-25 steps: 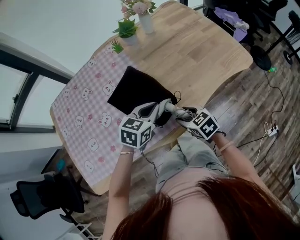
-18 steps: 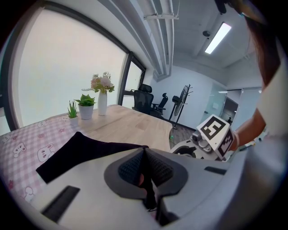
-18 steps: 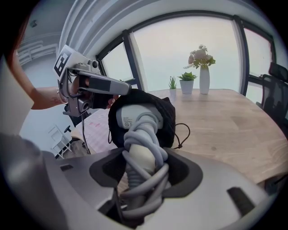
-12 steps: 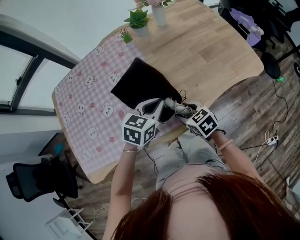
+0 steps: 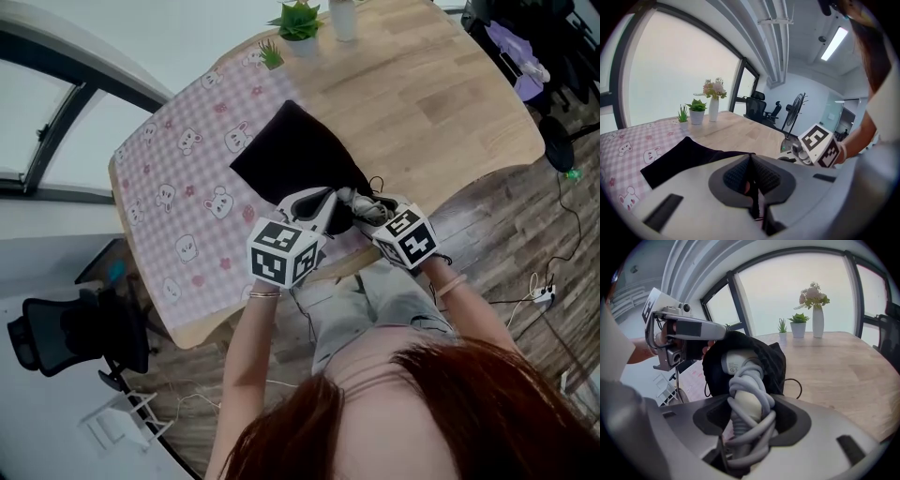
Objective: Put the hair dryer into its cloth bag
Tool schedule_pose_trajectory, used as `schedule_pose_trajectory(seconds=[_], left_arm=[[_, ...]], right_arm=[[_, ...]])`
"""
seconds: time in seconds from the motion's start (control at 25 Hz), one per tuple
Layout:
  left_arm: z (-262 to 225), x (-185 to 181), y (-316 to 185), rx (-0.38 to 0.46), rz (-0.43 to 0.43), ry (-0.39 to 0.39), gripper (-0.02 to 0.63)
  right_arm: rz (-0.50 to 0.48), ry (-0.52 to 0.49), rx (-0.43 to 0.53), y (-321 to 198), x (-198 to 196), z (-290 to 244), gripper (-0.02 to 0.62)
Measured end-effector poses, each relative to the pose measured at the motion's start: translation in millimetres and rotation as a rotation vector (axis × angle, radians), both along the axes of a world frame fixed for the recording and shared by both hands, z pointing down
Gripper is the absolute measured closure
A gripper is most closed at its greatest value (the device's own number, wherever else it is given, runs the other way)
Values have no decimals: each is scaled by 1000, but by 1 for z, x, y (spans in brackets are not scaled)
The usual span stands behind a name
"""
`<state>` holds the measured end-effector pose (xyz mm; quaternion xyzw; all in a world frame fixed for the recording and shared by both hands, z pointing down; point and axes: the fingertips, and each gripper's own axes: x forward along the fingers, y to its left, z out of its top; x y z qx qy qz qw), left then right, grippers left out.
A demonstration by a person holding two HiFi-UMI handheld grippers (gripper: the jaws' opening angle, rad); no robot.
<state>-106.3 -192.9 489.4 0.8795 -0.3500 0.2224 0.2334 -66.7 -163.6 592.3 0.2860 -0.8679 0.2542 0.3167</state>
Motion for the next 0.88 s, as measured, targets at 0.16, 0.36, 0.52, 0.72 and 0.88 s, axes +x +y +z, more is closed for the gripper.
schedule_pose_trajectory(seconds=[0.16, 0.36, 0.52, 0.72, 0.88], left_arm=[[0, -2, -3, 0, -17, 5, 589], [1, -4, -4, -7, -26, 10, 589], [2, -4, -3, -14, -29, 16, 589], [0, -2, -2, -19, -26, 30, 589], [-3, 0, 0, -18, -26, 38, 589]], right_arm=[[23, -6, -15, -7, -7, 2, 356], [40, -8, -31, -13, -17, 2, 356], [44, -9, -44, -17, -23, 4, 356], [63, -11, -60, -23, -33, 4, 356], [70, -23, -52, -27, -41, 1, 356]])
